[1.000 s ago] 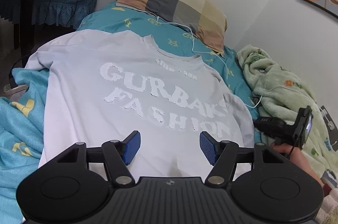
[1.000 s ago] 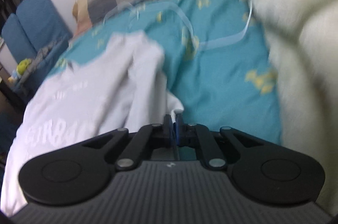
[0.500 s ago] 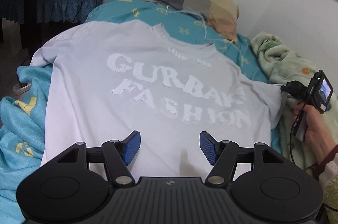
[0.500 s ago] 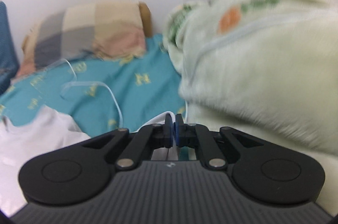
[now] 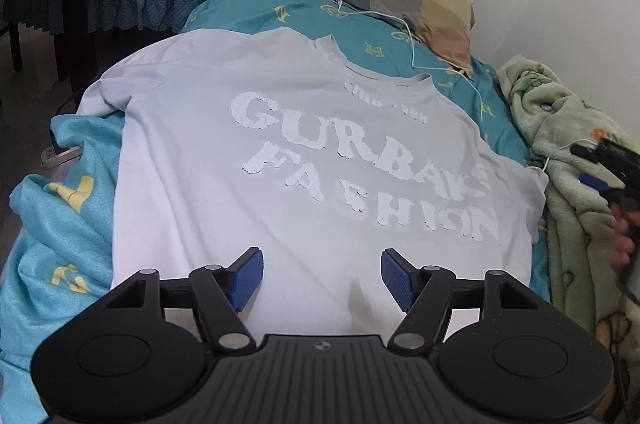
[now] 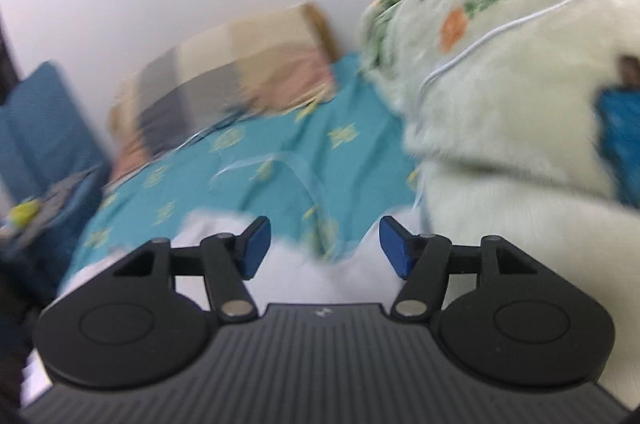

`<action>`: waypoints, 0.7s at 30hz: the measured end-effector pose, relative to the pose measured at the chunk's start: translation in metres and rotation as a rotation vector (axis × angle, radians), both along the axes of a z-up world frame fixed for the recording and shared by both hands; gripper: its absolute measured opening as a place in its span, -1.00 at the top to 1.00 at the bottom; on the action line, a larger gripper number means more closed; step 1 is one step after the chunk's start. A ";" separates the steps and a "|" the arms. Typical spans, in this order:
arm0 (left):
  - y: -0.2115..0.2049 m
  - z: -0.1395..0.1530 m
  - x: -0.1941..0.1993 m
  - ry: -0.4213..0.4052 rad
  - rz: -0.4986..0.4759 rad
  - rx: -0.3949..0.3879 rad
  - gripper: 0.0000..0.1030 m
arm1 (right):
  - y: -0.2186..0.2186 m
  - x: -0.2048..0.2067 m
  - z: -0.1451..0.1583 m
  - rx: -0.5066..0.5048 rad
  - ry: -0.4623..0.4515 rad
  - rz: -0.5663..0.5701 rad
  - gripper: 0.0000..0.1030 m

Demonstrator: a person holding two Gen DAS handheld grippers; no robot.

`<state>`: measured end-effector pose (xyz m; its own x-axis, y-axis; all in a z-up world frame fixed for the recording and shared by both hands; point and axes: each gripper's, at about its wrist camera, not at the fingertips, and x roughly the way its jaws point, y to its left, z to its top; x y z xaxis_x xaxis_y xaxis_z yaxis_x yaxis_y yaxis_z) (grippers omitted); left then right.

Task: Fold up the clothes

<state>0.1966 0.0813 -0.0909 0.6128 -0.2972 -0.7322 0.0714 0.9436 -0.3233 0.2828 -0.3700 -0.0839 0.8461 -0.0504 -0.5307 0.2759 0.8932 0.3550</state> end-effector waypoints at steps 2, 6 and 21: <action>0.002 0.007 -0.007 -0.016 0.001 -0.001 -0.32 | 0.021 -0.034 0.009 0.021 0.048 0.095 -0.21; 0.014 0.027 -0.025 -0.055 0.019 -0.037 -0.35 | 0.075 -0.100 0.014 0.040 0.246 0.329 -0.21; 0.107 0.072 -0.079 -0.117 0.199 -0.180 -0.48 | 0.192 -0.209 -0.048 -0.049 0.803 0.571 -0.21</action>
<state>0.1179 0.1879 -0.0194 0.7492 -0.2818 -0.5994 -0.0626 0.8708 -0.4877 0.0736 -0.1780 -0.1317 0.1396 0.2161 -0.9663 -0.0587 0.9760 0.2098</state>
